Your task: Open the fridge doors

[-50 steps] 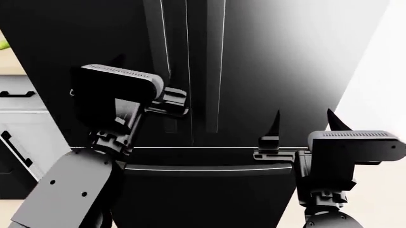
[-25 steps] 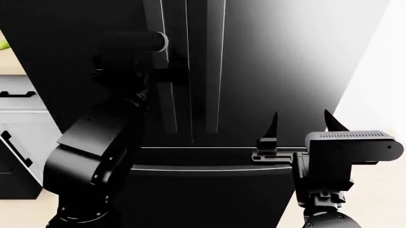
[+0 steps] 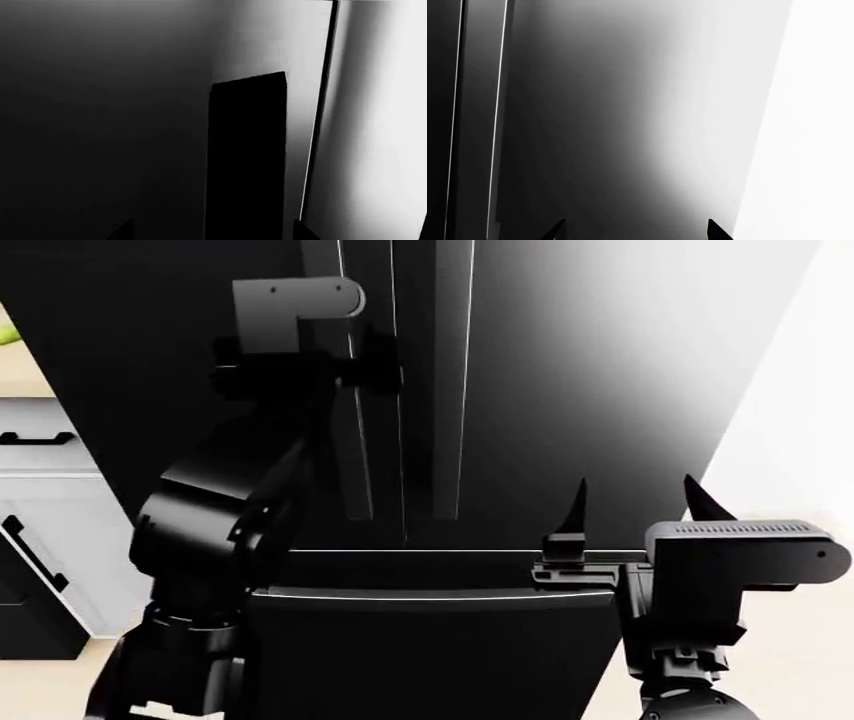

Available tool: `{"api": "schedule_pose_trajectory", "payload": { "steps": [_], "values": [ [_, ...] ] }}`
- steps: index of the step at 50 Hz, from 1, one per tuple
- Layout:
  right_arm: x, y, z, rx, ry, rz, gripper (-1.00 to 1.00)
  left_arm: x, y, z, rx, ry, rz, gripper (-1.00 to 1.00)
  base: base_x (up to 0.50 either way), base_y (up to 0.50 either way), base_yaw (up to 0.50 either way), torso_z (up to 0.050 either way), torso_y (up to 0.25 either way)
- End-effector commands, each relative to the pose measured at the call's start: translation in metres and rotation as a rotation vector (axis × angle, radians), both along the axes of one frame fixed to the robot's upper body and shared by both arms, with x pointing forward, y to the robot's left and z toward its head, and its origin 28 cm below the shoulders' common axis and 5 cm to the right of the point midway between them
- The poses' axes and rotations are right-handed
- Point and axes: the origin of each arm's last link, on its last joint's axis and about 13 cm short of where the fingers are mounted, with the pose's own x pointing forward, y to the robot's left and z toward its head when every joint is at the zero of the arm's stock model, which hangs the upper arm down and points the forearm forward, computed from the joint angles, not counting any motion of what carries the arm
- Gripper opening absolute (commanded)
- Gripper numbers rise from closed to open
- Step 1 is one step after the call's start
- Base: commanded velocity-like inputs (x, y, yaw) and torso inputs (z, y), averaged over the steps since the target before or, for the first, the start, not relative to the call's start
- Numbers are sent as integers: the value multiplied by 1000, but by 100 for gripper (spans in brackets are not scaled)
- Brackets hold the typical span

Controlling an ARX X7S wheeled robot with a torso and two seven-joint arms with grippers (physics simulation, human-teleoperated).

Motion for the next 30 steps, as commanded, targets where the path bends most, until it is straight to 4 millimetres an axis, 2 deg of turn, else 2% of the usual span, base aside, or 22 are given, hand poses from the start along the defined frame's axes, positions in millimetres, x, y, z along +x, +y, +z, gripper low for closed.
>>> {"api": "schedule_pose_trajectory", "payload": {
  "steps": [1,10,11,17,24,28,30],
  "values": [
    [0,-3,0,4,5,-7,100,11,-5,2,-16,39,-15,100,0,0,0,0,0],
    [0,-3,-3,8,11,-8,100,16,-3,-2,-13,50,9,100,0,0,0,0,0],
    [0,-3,-3,8,10,-8,100,16,-3,-2,-13,50,14,-100,0,0,0,0,0],
    [1,-2,-1,7,8,-5,100,8,-1,2,-31,12,-11,-100,0,0,0,0,2],
    [3,-1,-3,10,13,-2,100,4,4,-3,-51,11,1,-100,0,0,0,0,0],
    [2,-3,-3,9,14,-7,100,-5,7,1,-72,-3,-21,-100,0,0,0,0,0],
    [1,-3,-3,10,13,-8,100,-17,11,4,-91,-25,-44,-100,0,0,1,0,0]
  ]
}}
